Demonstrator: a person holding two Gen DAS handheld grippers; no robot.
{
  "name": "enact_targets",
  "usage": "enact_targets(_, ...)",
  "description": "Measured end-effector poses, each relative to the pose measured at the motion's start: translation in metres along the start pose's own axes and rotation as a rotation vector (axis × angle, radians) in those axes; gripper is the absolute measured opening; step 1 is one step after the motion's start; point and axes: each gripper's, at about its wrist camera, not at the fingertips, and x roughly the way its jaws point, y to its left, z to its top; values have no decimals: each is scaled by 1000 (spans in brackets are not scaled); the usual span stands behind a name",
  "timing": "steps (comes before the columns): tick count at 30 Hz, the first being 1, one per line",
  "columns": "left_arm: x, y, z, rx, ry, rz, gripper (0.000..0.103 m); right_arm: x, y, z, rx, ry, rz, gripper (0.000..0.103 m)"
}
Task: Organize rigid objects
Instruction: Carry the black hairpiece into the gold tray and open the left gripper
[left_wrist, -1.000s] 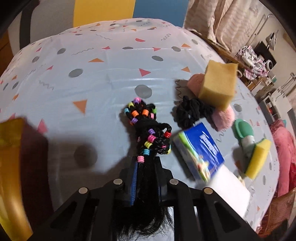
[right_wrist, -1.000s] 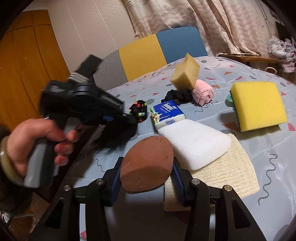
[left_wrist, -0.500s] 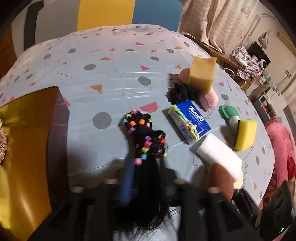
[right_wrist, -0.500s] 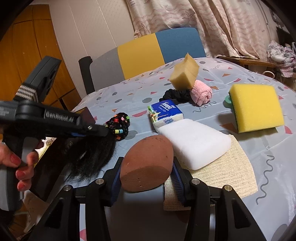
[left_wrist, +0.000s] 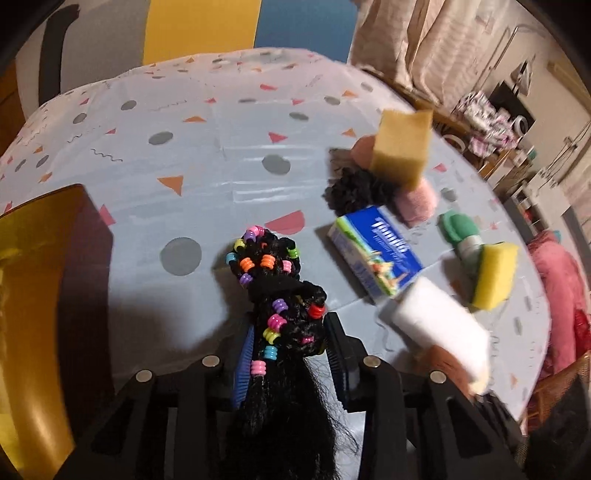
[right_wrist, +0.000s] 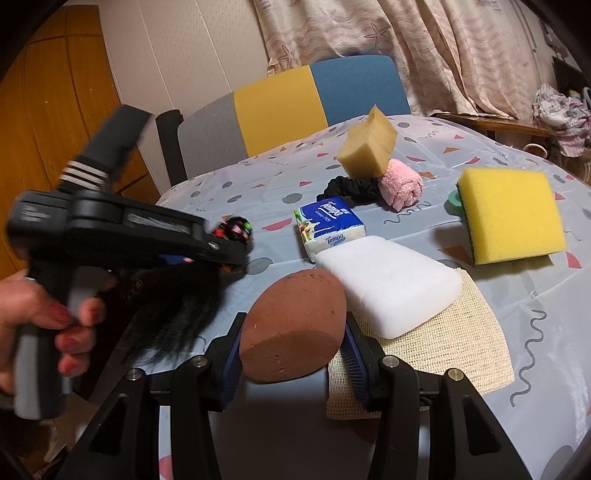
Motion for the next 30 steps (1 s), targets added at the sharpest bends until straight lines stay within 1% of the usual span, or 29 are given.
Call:
enact_targets(4,-31,6,-4,-6,-45,-40,35,0,1,0,-9,4,-10,50)
enact_targets(7,-58,18,-5,-27,-74,-70,35,1,2,-1,-15,6,-16,50)
enact_targets(11,-86,39,-7,-43,-106,-80,36,1,5,-1,-25,10,-27,50)
enact_targets(15,-109,70,-8,-66,-118,-64,36,2,7,-1,-37,15,-40,50)
enact_targets(18,-113,97,-6,-77,-107,-26,36,2,9,-1,-47,20,-51,50)
enact_targets(20,-111,114,-5,-86,-89,-15,36,3,10,-1,-56,23,-61,50)
enact_targets(22,-106,138,-4,-116,-64,-12,36,3,11,-1,-61,25,-66,50)
enact_targets(26,-93,174,-3,-158,-28,28,36,4,12,-1,-66,28,-73,50)
enact_targets(28,-84,187,-3,-166,-8,37,36,4,13,-1,-71,29,-79,50)
enact_targets(30,-71,202,-3,-169,17,68,36,5,14,-1,-76,31,-85,50)
